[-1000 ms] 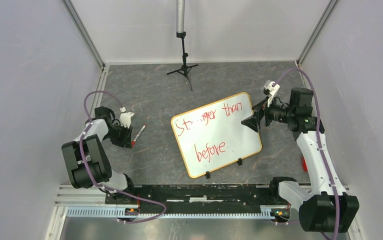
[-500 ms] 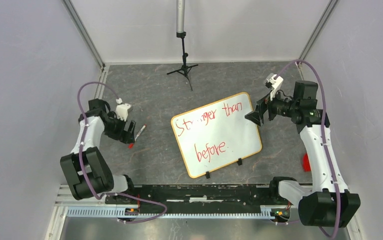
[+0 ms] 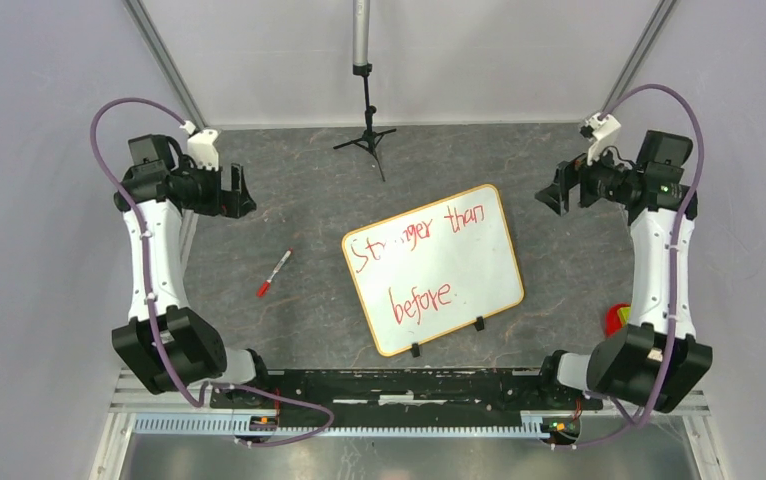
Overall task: Write a sentence on the whiteboard
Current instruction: Reset both arms
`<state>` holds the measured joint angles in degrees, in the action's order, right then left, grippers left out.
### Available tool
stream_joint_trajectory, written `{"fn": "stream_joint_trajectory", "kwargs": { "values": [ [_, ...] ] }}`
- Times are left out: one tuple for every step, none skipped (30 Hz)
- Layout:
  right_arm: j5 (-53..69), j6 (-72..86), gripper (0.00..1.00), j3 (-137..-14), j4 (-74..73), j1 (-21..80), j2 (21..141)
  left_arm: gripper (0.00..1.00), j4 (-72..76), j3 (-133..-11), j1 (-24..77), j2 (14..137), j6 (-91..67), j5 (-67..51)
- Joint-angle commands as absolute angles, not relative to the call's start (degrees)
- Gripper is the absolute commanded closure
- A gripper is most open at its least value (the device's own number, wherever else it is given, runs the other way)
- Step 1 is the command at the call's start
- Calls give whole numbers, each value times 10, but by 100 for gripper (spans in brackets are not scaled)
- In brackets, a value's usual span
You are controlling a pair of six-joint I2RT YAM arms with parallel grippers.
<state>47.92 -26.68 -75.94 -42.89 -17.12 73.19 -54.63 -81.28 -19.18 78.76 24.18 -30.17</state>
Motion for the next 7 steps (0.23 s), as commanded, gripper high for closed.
{"fn": "stream_joint_trajectory", "kwargs": {
  "values": [
    [490,-305,2,-765,-447,-213,757,0,-498,-792,-195,787,139,-312],
    [488,-309,2,-760,-447,-220,763,0,-490,-782,-196,785,134,-311],
    [484,-310,2,-754,-447,-223,767,0,-484,-772,-196,783,131,-307],
    [483,-309,2,-749,-447,-226,770,0,-472,-758,-196,779,126,-301],
    [482,-308,2,-745,-447,-228,773,0,-461,-745,-196,776,124,-296],
    [482,-307,2,-741,-446,-228,774,0,-454,-735,-196,771,122,-292],
    [483,-301,2,-738,-443,-228,775,0,-451,-729,-196,768,122,-290]
  ]
}}
